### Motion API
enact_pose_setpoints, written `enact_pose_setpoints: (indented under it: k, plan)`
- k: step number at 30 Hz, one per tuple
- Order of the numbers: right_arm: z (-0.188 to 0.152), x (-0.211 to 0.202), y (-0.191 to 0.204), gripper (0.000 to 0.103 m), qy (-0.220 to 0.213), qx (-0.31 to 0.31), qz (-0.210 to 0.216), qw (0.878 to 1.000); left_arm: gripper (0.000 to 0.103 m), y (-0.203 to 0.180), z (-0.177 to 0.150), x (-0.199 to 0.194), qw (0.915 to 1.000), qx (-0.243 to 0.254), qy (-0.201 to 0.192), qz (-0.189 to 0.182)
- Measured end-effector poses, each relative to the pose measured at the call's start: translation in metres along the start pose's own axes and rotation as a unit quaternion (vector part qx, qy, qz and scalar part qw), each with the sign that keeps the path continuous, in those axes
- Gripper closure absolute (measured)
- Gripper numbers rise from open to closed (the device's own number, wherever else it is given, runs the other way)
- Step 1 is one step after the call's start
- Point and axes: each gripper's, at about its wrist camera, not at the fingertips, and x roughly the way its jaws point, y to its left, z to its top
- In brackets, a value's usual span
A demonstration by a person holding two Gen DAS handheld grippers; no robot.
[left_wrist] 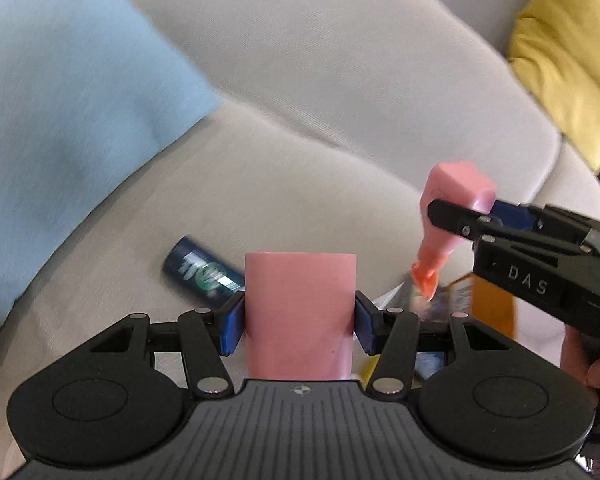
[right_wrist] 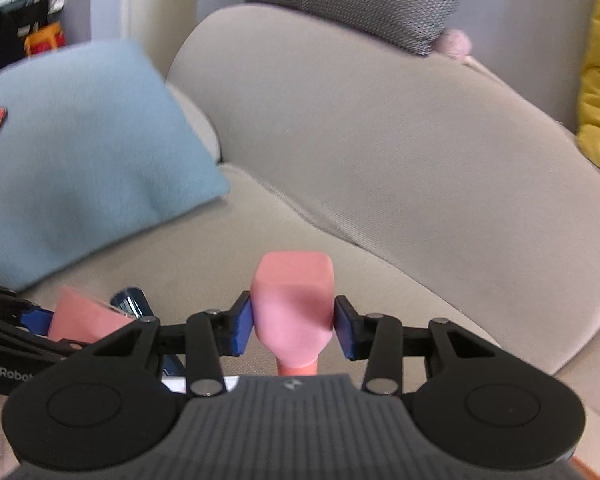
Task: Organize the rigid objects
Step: 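Grasp the pink bottle with the right tool while the left tool holds the pink container, then carry the pink container and pink bottle into the orange shoebox with both tools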
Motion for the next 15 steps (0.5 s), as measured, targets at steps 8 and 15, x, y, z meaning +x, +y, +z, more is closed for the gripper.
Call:
enact_pose_setpoints:
  k: [8, 15]
  plan:
    - [-0.019, -0.075, -0.044, 0.059, -0.038, 0.084, -0.006, 0.996, 0.041, -0.056, -0.006, -0.033, 0.9968, 0.062, -0.018, -0.046]
    - [-0.063, -0.139, -0.093, 0.059, -0.048, 0.164, -0.031, 0.985, 0.041, -0.118, -0.018, -0.040, 0.9884, 0.125, -0.018, -0.085]
